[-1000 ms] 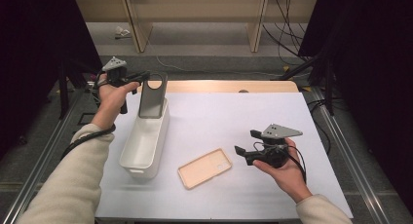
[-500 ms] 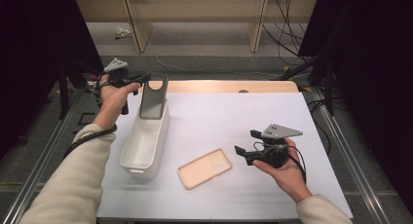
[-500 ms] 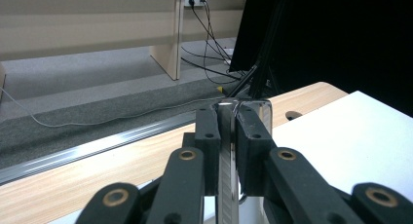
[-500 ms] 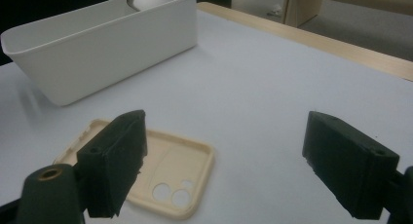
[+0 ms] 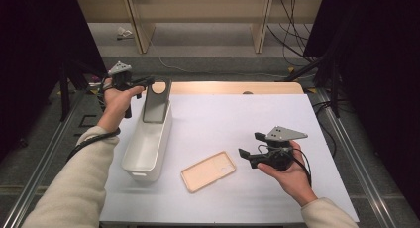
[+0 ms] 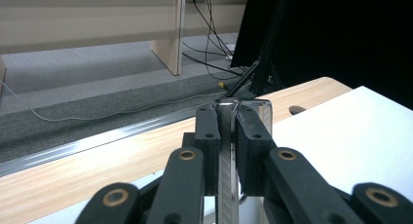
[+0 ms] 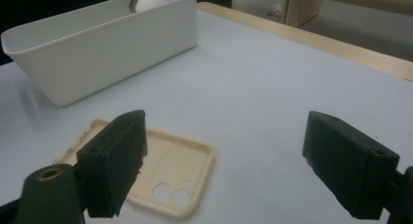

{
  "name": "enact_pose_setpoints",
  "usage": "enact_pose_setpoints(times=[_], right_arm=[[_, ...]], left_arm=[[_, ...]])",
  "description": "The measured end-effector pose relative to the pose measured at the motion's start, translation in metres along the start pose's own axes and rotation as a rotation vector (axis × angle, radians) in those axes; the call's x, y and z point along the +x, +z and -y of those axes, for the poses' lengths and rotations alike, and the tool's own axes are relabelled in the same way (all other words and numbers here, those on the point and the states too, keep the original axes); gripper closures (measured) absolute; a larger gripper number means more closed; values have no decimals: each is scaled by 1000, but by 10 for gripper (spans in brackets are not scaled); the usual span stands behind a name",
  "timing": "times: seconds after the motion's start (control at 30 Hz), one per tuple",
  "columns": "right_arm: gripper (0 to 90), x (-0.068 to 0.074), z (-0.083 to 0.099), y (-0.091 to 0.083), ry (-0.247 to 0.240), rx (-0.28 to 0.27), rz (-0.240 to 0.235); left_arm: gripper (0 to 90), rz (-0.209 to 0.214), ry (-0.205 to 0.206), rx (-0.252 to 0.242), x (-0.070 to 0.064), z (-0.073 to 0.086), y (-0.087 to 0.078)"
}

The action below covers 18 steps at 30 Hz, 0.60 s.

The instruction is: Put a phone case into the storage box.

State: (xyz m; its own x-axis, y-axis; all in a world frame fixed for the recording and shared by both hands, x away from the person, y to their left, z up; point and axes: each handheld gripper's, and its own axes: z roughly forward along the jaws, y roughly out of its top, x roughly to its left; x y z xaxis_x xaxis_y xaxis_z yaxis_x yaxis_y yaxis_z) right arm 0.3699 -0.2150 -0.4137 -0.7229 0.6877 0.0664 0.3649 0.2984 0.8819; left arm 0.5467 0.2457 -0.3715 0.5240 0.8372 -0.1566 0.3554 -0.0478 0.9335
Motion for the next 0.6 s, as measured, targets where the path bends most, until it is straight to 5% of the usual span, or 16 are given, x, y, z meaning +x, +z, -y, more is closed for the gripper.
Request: enact_pose_setpoints(times=[0.6], right_arm=[[172, 0, 0, 0, -1, 1, -1]], left_arm=[[807, -9, -16, 13, 5, 9, 5]])
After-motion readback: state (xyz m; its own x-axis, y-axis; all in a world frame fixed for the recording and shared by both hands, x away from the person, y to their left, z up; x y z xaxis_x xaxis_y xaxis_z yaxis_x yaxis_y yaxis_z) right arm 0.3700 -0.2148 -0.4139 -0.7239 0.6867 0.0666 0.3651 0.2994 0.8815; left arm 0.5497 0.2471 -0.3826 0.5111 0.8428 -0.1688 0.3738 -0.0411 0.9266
